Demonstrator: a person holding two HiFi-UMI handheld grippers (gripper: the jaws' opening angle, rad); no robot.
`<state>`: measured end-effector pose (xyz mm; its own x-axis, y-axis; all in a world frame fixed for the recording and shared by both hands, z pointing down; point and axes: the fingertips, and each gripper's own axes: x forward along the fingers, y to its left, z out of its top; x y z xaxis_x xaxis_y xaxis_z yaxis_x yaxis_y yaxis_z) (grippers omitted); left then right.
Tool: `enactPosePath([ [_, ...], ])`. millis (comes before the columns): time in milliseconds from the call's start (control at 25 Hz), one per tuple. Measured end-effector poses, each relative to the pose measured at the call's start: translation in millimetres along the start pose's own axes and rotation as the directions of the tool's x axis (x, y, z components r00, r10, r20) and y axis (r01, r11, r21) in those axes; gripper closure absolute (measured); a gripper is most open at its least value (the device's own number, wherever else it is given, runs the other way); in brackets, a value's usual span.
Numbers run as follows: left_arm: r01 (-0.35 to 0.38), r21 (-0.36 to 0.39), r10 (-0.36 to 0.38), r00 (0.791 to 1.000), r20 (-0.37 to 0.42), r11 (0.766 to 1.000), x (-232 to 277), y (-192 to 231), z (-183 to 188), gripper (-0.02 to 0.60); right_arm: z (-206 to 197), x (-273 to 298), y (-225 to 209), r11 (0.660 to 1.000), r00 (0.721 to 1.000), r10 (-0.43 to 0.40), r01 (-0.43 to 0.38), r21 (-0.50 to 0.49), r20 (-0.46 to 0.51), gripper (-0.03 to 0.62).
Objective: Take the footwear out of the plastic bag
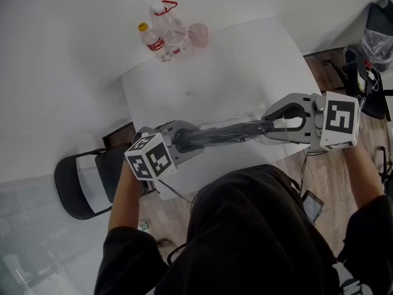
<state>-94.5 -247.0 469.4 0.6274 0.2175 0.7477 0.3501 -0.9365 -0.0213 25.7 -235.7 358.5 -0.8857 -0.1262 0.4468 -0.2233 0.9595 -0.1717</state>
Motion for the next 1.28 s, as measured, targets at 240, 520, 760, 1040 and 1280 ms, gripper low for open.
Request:
enactPosePath([
  [240,0.01,-0.023,-0.011,1.0,-0.026,1.0,5,0,-7,0.442,1,25,-2,0.998,0.999,-0.039,0.037,-0.048,-0.031,0.494],
  [520,-0.032,-0.038,0.031,0.999,-0.028,0.999,-2,4,-11,0.443,-7,46,-4,0.996,0.998,-0.032,0.027,-0.089,-0.061,0.494],
  [760,-0.066,-0.043,0.065,0.997,-0.034,0.997,-2,5,-16,0.443,-14,64,-4,0.982,0.989,-0.05,0.023,-0.19,-0.142,0.501],
  [1040,-0.116,-0.025,0.115,0.992,-0.047,0.993,-1,2,-15,0.442,-11,62,-1,0.97,0.986,-0.053,0.014,-0.243,-0.155,0.513],
  [1280,-0.136,-0.004,0.135,0.99,-0.043,0.991,-4,6,-12,0.44,-4,55,-1,0.97,0.986,-0.061,0.022,-0.243,-0.155,0.514],
])
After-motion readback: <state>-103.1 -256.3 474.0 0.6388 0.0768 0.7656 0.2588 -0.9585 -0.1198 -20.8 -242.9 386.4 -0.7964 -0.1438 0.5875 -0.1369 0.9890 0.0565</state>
